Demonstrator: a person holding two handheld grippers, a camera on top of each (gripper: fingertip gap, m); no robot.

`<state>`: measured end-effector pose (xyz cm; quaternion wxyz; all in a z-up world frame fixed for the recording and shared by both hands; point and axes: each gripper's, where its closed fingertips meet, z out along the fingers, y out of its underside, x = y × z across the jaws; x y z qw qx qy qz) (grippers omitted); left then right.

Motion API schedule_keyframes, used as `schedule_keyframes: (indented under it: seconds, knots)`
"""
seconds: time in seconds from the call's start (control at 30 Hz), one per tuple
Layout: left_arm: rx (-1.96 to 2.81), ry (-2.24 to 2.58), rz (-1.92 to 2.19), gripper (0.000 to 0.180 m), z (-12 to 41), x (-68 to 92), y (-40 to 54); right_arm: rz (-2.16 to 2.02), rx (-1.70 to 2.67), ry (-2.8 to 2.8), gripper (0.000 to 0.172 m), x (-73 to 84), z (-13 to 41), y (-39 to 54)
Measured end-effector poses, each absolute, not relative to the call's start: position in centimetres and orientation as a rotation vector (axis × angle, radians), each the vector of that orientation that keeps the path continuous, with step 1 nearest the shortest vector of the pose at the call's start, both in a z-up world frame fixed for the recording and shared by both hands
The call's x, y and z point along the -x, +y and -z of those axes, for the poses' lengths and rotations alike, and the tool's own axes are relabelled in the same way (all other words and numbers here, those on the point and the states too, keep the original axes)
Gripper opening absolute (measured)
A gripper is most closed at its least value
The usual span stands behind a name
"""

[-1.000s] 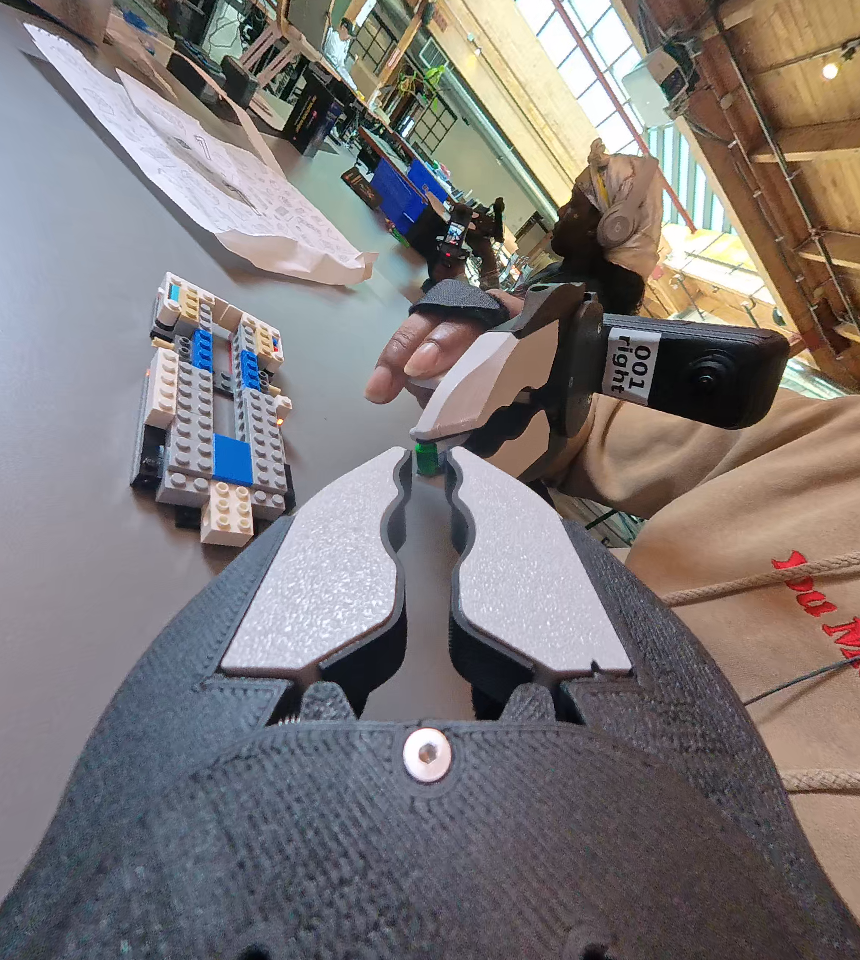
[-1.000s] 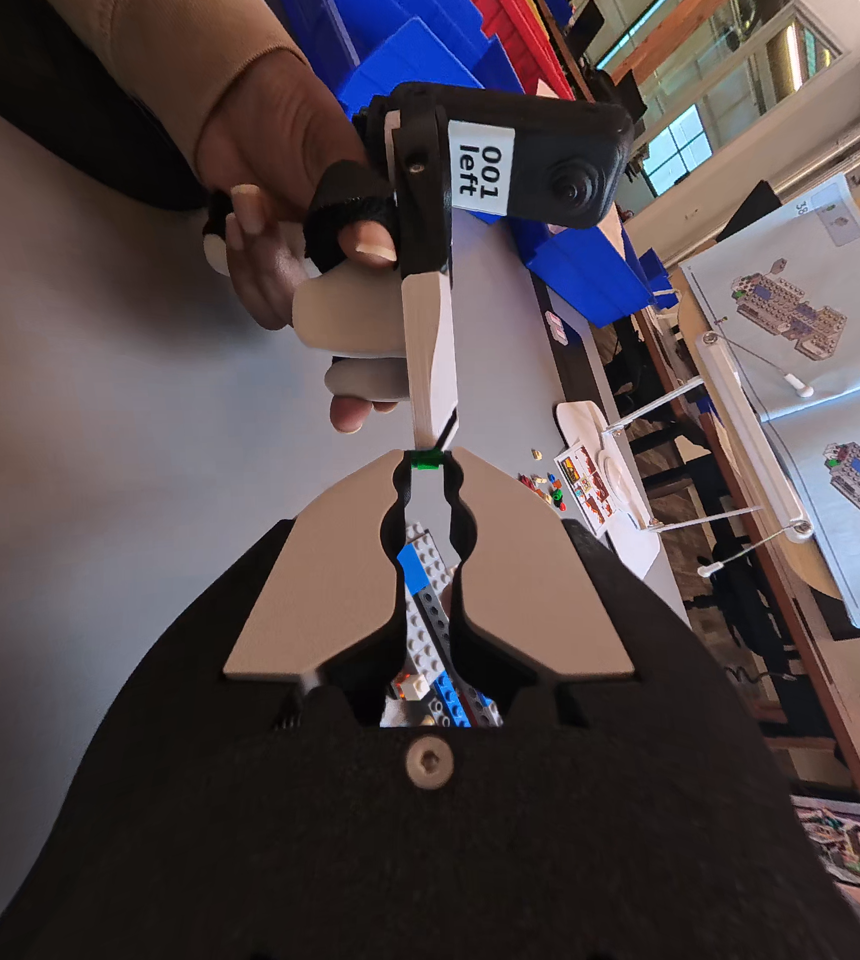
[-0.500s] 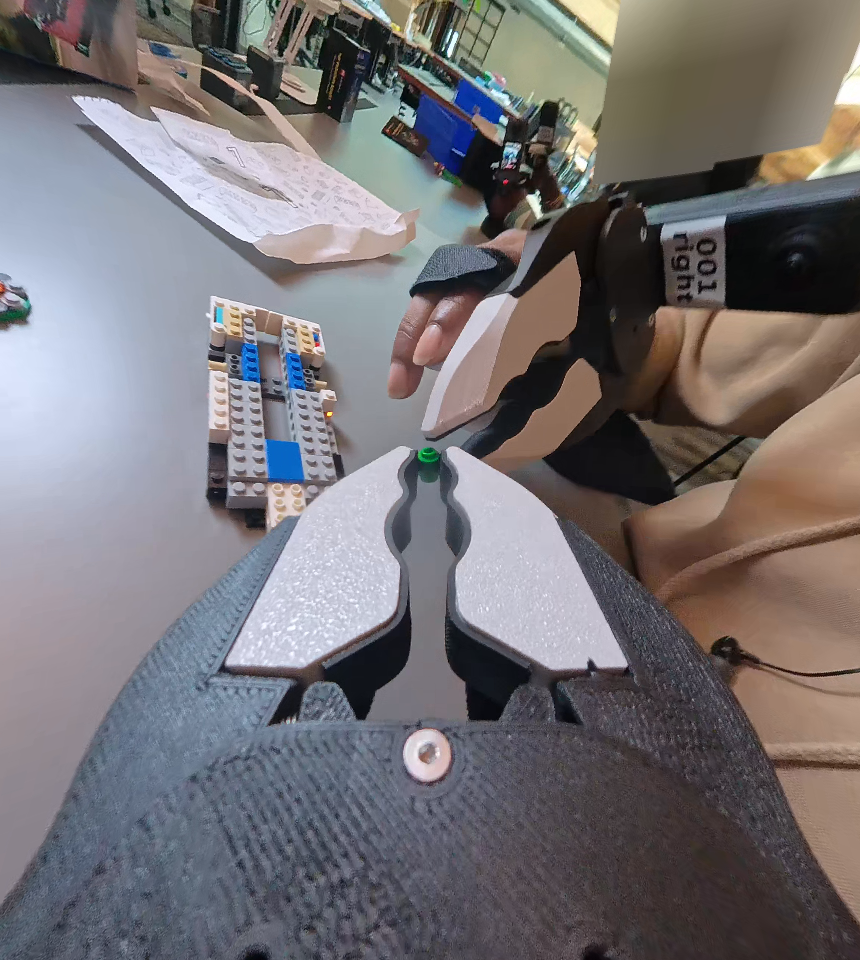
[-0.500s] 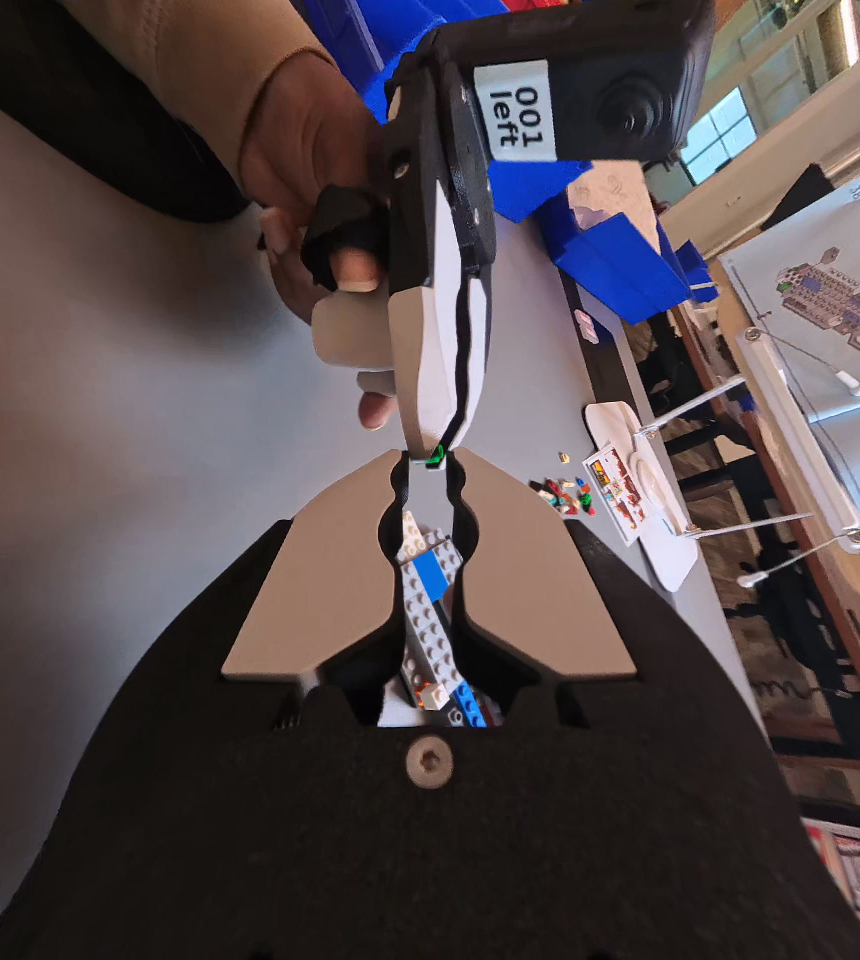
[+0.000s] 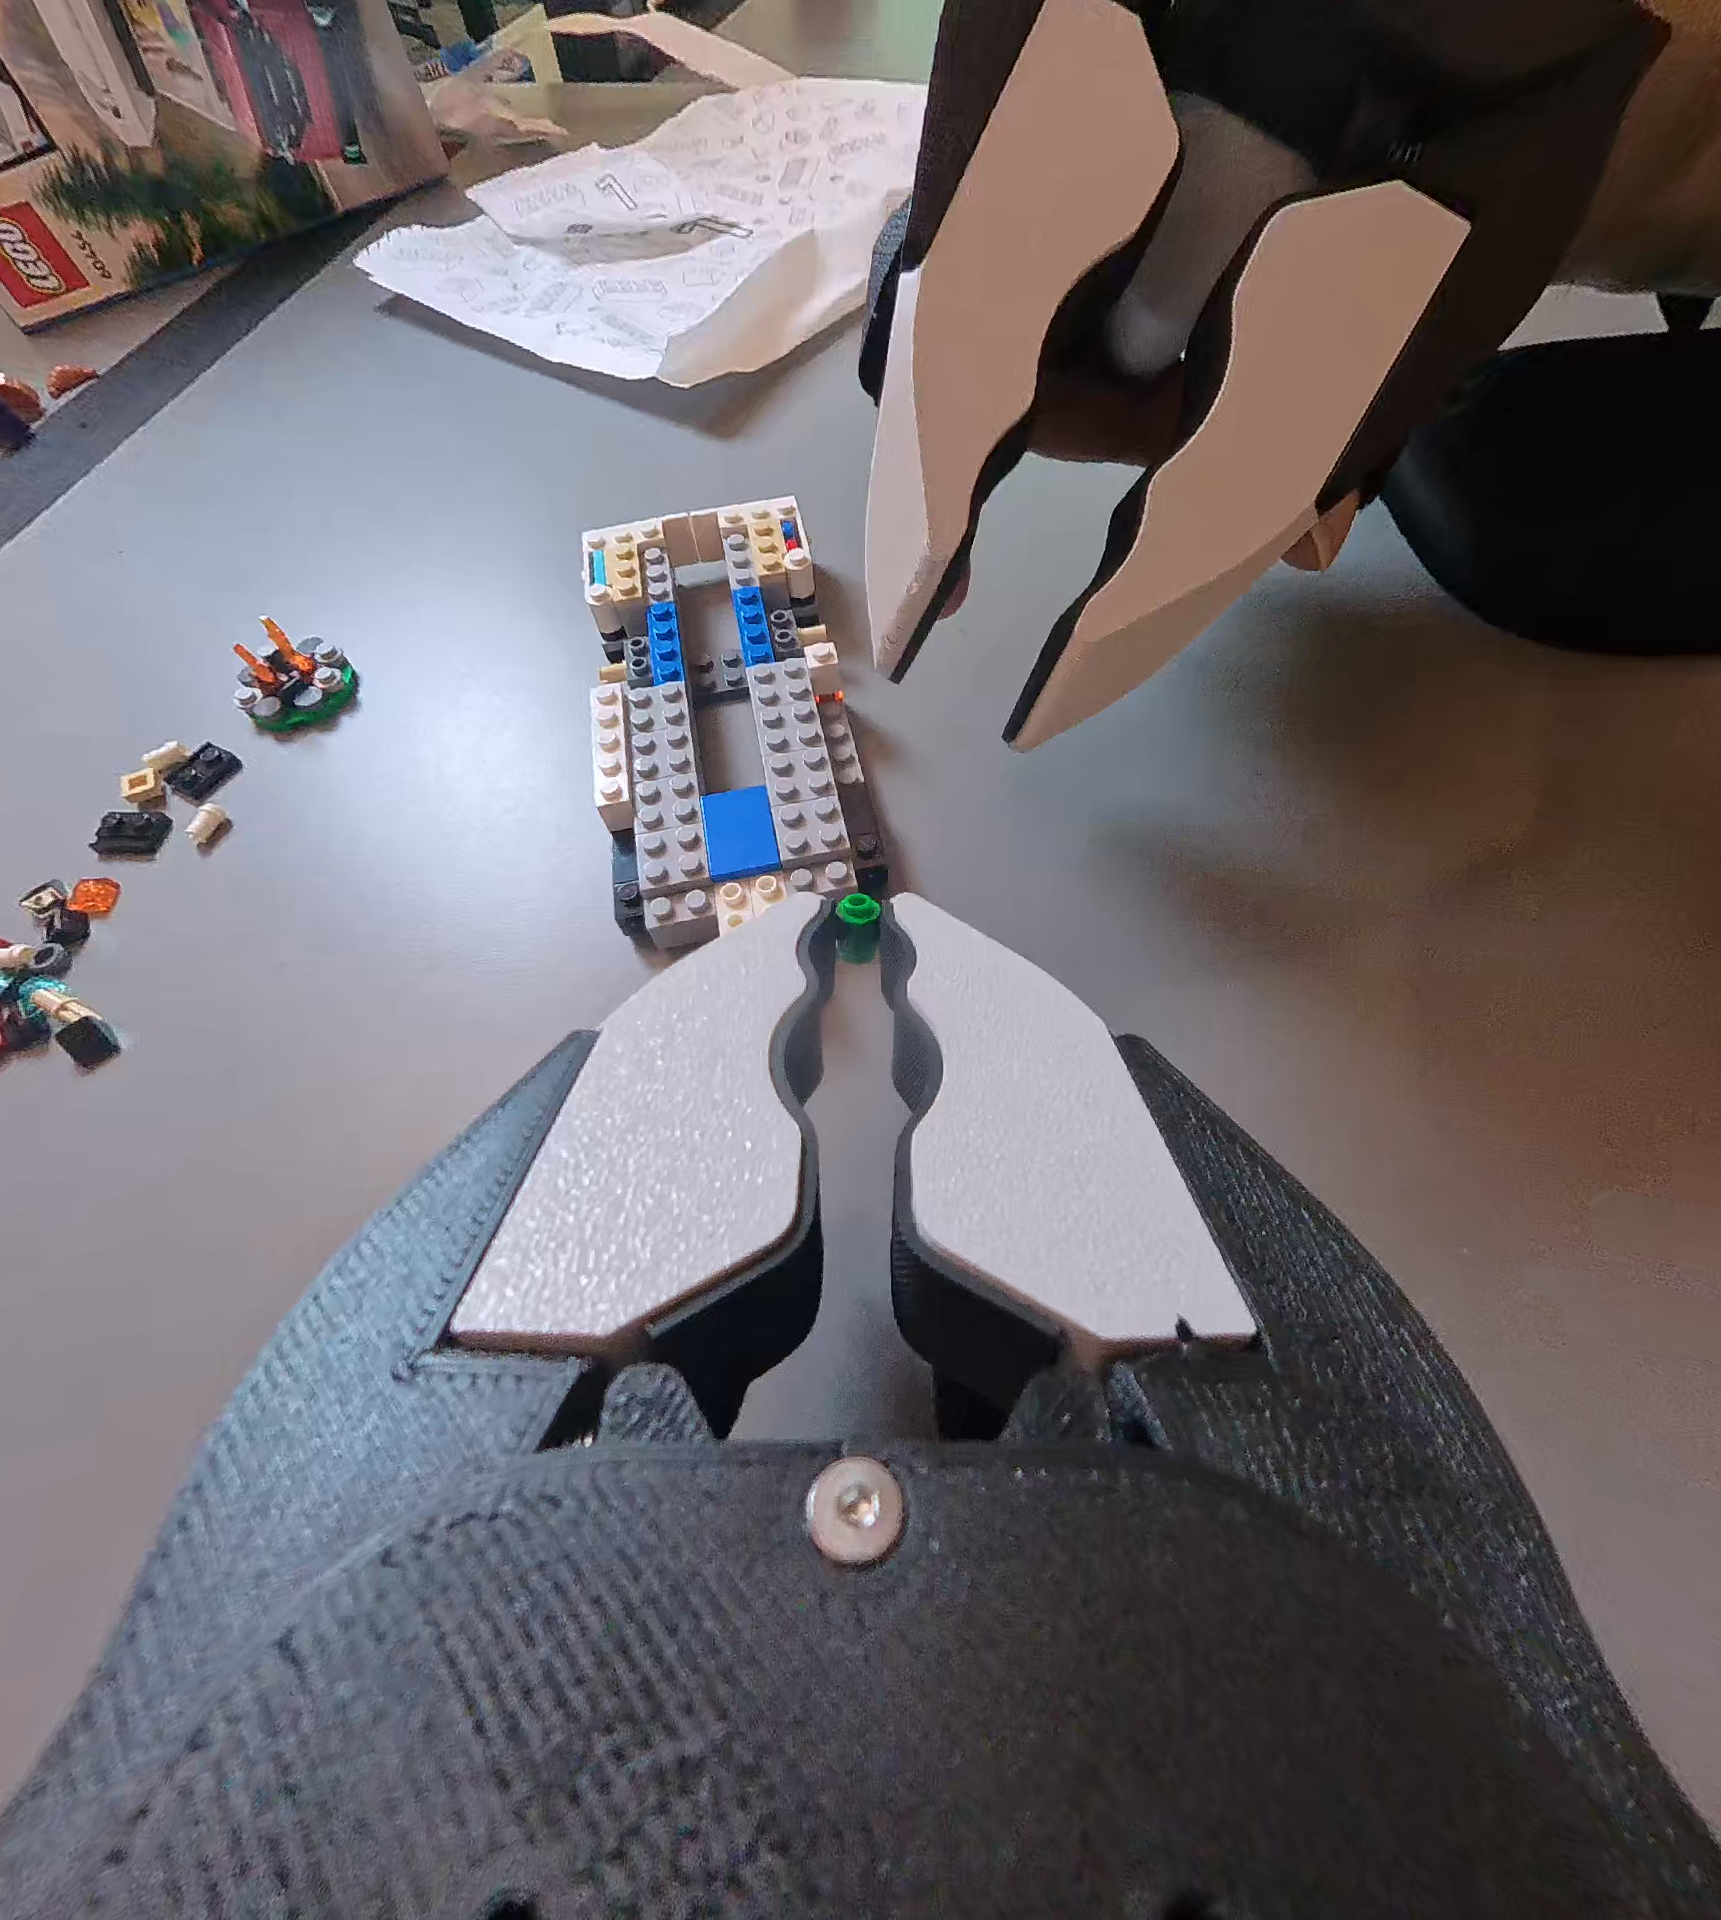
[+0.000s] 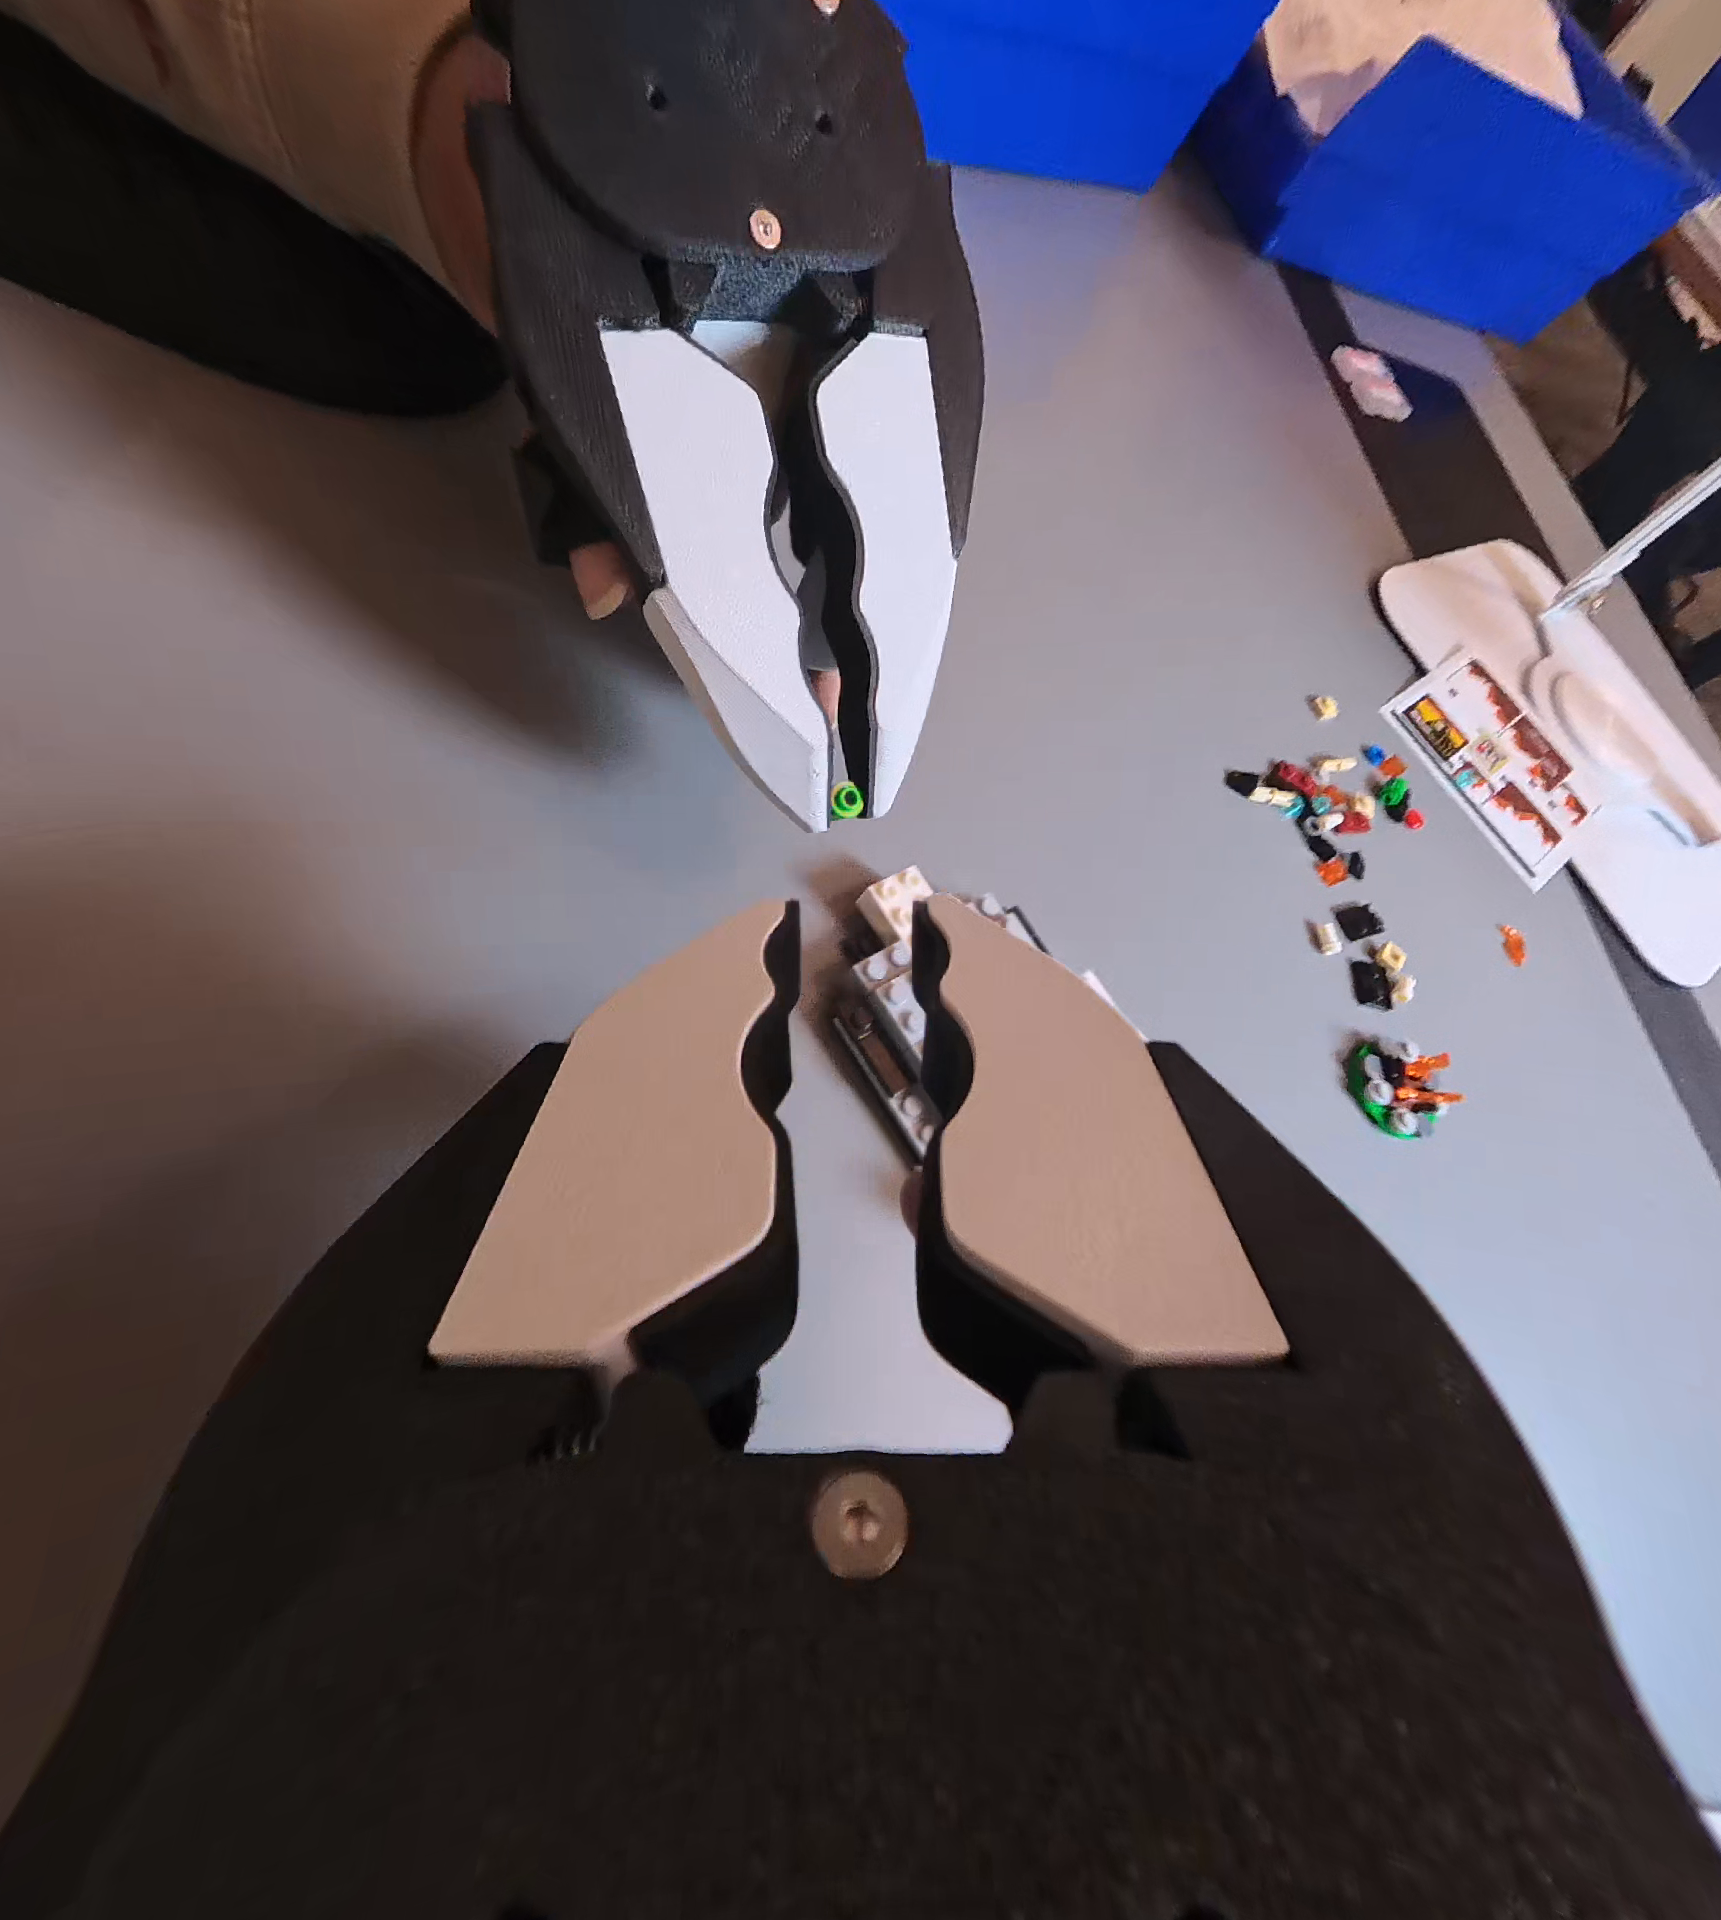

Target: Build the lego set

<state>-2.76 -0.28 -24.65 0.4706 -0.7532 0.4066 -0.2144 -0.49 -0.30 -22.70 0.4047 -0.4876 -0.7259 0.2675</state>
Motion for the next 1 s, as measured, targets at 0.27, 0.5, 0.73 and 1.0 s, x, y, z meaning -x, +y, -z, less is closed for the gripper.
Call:
schedule_keyframes:
  seconds: [0.27, 0.5, 0.73, 1.0]
  knots:
    - [1.685, 1.044, 0.411, 0.007, 23.0, 1.5, -0.7, -1.123, 1.453, -1.689, 0.020, 2.4, 22.0, -2.2]
    - [1.483, 1.002, 0.365, 0.007, 19.1, 1.4, -1.3, -1.754, 1.653, -1.323, 0.036, 2.3, 19.2, -1.8]
    - [1.367, 1.009, 0.367, 0.007, 17.4, 0.7, -2.4, -2.288, 1.588, -1.155, 0.038, 1.9, 16.5, -4.0]
    - [1.392, 1.019, 0.354, 0.008, 17.9, 0.8, -2.2, -2.253, 1.607, -1.135, 0.034, 1.2, 17.0, -3.3]
